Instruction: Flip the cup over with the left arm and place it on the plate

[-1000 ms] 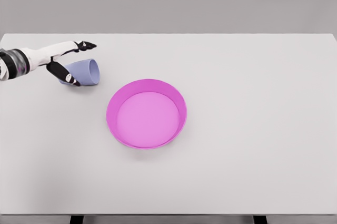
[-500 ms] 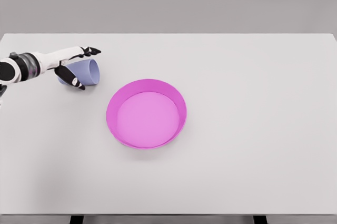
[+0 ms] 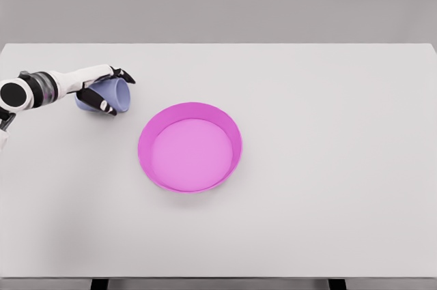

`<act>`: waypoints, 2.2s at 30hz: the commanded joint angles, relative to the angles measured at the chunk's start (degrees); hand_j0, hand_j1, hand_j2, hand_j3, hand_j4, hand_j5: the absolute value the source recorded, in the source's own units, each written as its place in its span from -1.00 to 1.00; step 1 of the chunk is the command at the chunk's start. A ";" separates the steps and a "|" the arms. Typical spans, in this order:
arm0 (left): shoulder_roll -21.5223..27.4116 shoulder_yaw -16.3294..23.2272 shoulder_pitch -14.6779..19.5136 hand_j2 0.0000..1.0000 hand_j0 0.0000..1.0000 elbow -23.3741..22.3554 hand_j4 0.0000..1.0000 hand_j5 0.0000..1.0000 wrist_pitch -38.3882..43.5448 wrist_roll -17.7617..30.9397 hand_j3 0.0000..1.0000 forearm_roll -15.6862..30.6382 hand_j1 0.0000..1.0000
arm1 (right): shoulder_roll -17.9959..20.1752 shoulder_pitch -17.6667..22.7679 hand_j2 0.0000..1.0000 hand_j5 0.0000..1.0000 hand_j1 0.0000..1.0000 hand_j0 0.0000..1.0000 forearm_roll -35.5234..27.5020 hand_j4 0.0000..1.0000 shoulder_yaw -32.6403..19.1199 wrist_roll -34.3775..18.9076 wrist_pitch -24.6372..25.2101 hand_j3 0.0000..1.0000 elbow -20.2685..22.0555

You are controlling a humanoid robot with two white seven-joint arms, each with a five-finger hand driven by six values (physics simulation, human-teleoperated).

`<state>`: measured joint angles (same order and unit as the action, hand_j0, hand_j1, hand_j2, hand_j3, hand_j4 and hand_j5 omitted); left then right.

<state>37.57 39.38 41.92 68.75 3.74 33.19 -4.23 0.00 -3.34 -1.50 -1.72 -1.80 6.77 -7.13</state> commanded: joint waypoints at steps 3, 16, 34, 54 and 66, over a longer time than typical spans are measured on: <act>0.14 -1.23 -0.09 0.21 0.21 0.41 0.21 0.21 -0.40 0.12 0.21 5.19 0.21 | 0.00 0.00 1.00 1.00 1.00 1.00 0.01 1.00 -0.04 -0.04 0.00 1.00 0.01; 7.26 -5.10 -4.83 0.14 0.14 19.40 0.14 0.14 -6.37 0.56 0.14 33.67 0.14 | 0.00 0.00 1.00 1.00 1.00 1.00 0.01 1.00 0.05 -0.04 0.00 1.00 0.01; 2.78 -5.28 -12.39 0.00 0.00 26.34 0.00 0.00 -11.38 0.21 0.00 51.96 0.00 | 0.00 0.00 1.00 1.00 1.00 1.00 0.01 1.00 0.05 0.04 0.00 1.00 0.01; -6.10 -3.52 -15.21 0.00 0.00 14.39 0.00 0.00 -10.94 0.29 0.00 43.61 0.00 | 0.00 0.00 1.00 1.00 1.00 1.00 0.01 1.00 0.05 -0.04 0.00 1.00 -0.07; -6.81 -3.61 -15.91 0.24 0.24 13.51 0.24 0.24 -10.86 0.29 0.24 43.17 0.24 | 0.00 0.00 1.00 1.00 1.00 1.00 0.01 1.00 -0.04 -0.04 0.00 1.00 0.01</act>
<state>30.76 35.83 26.02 82.16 -7.13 33.50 38.59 0.00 -3.34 -1.50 -1.73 -1.81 6.77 -7.14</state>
